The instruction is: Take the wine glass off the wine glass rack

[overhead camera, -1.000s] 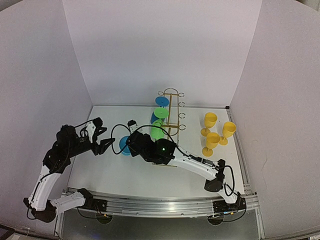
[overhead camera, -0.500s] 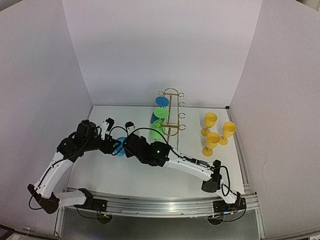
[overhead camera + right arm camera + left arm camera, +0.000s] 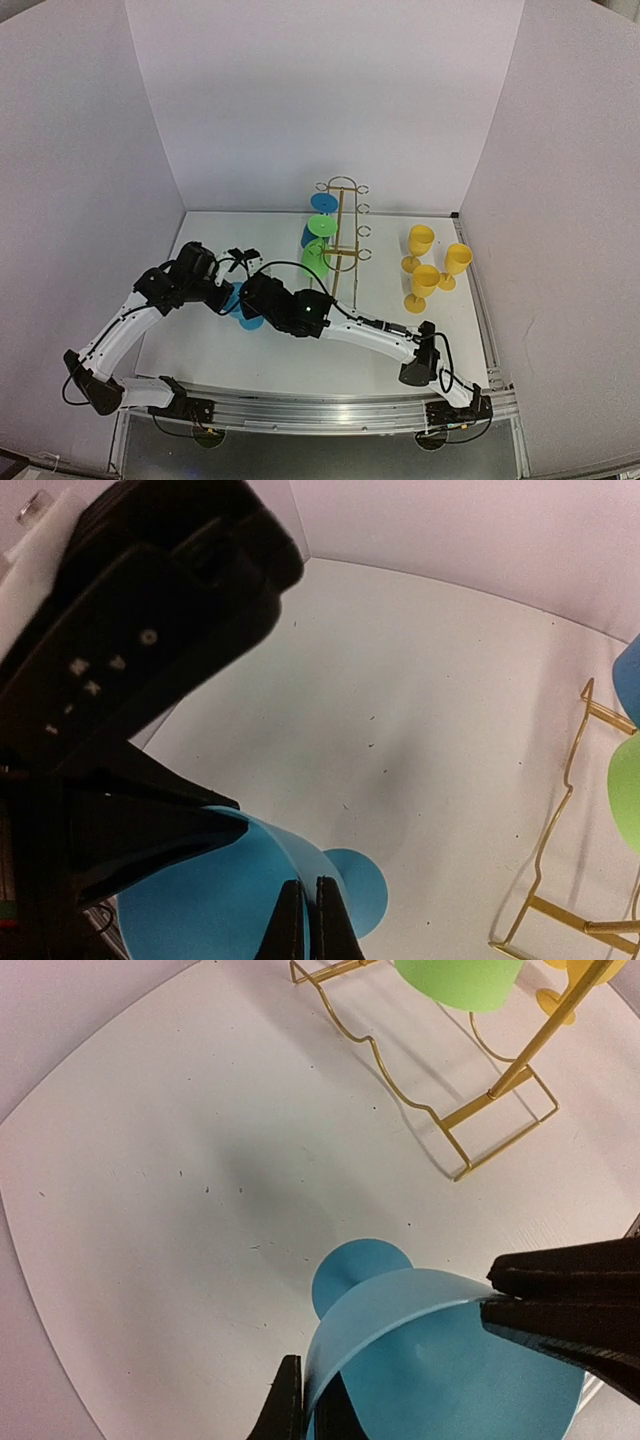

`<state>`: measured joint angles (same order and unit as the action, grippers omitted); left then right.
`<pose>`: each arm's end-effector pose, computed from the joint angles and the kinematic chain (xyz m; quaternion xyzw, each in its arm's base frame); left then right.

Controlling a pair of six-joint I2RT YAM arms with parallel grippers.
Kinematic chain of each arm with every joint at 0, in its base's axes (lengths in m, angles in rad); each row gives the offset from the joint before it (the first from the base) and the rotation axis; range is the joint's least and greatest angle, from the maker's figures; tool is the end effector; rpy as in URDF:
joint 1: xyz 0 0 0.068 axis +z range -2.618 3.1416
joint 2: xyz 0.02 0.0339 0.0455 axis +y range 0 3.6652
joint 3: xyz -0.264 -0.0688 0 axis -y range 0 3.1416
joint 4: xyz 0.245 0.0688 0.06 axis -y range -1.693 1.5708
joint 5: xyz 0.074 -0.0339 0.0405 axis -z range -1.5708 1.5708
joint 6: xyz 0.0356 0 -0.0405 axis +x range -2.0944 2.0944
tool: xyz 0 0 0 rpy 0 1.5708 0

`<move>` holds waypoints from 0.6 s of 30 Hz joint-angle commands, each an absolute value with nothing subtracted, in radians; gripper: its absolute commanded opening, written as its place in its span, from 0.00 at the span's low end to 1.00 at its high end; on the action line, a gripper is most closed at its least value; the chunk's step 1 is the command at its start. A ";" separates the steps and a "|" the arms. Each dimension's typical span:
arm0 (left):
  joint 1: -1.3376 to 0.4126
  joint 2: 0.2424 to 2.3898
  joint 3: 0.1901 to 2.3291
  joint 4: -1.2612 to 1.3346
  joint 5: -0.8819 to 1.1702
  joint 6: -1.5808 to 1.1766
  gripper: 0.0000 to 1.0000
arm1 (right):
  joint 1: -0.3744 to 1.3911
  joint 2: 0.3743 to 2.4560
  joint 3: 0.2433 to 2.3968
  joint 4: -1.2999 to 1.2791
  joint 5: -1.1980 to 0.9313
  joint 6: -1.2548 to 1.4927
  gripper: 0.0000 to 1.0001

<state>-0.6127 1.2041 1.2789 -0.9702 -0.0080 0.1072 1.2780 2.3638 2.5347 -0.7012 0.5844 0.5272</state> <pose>0.1914 -0.1342 0.3526 0.3311 0.8835 -0.0792 0.3217 0.1714 0.5006 0.3471 -0.1714 0.8256 0.2188 0.4911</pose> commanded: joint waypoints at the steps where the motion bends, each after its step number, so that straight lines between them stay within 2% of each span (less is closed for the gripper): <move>1: -0.549 1.213 1.275 -0.955 -0.064 0.128 0.00 | 1.282 2.351 2.520 -0.683 0.562 0.464 0.13; 3: -0.456 1.246 1.273 -0.943 -0.038 0.157 0.00 | 1.283 2.321 2.509 -0.677 0.580 0.440 0.25; 7: -0.274 1.344 1.300 -0.893 -0.006 0.222 0.00 | 1.283 2.251 2.493 -0.666 0.584 0.402 0.35; 13: -0.076 1.554 1.428 -0.796 0.047 0.253 0.00 | 1.283 2.165 2.429 -0.640 0.568 0.376 0.40; 18: -0.034 1.719 1.541 -0.731 0.023 0.242 0.00 | 1.282 2.123 2.402 -0.636 0.592 0.347 0.44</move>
<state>-0.0520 1.6395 1.4308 -0.8381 0.0223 0.2350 1.2789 2.2142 2.4207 -0.6702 0.5749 0.3844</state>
